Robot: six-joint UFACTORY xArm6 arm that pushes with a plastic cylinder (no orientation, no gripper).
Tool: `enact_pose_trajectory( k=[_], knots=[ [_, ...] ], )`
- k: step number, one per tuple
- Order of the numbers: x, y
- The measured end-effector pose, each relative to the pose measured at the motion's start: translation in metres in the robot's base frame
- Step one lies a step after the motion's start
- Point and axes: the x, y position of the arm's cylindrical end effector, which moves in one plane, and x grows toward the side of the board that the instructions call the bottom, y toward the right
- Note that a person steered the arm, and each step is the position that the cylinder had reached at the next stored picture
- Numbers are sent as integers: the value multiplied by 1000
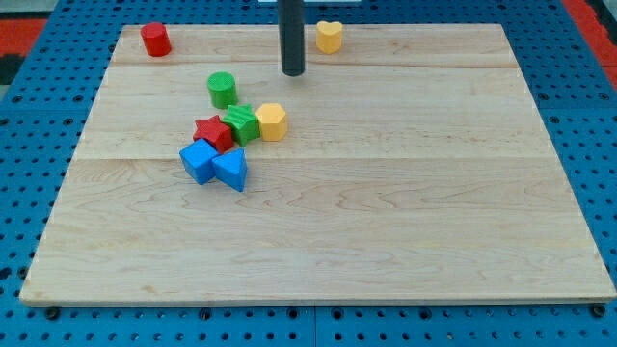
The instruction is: Move the blue cube towards the top right corner of the board
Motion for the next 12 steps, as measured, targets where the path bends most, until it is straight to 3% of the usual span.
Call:
enact_pose_trajectory(
  k=[1,9,11,12],
  knots=[
    [0,55],
    [-13,71],
    [-41,-58],
    [-31,-163]
  ],
)
